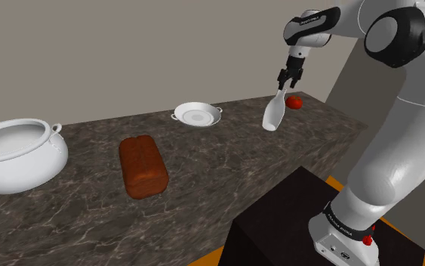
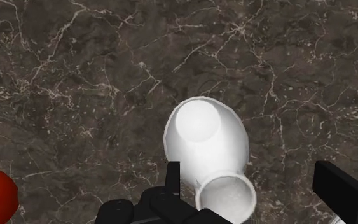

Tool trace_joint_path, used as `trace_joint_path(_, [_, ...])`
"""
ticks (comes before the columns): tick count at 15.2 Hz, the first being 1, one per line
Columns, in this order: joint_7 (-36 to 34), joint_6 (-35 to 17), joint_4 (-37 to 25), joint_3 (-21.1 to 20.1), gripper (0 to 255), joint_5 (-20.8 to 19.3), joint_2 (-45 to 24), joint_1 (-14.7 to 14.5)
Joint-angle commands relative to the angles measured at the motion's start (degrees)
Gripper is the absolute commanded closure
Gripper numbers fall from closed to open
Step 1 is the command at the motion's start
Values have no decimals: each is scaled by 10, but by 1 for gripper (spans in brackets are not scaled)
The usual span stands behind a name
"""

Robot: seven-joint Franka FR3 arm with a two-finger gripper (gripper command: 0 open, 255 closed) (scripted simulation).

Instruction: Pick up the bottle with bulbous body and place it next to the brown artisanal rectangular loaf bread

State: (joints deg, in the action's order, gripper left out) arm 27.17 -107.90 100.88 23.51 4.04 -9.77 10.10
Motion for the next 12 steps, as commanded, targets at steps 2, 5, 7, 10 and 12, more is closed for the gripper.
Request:
trace_joint_path(2, [12,-12,-12,1,0,10,-27,7])
trace_joint_path(5, [14,-34,6,0,0,12,-32,7])
trace_joint_path(7, [15,-48,17,-1,0,14,-35,7])
trace_joint_path(10, [16,-53,20,-1,0,15,-36,7])
trace_joint_path(12, [16,-53,20,-1,0,15,-37,7])
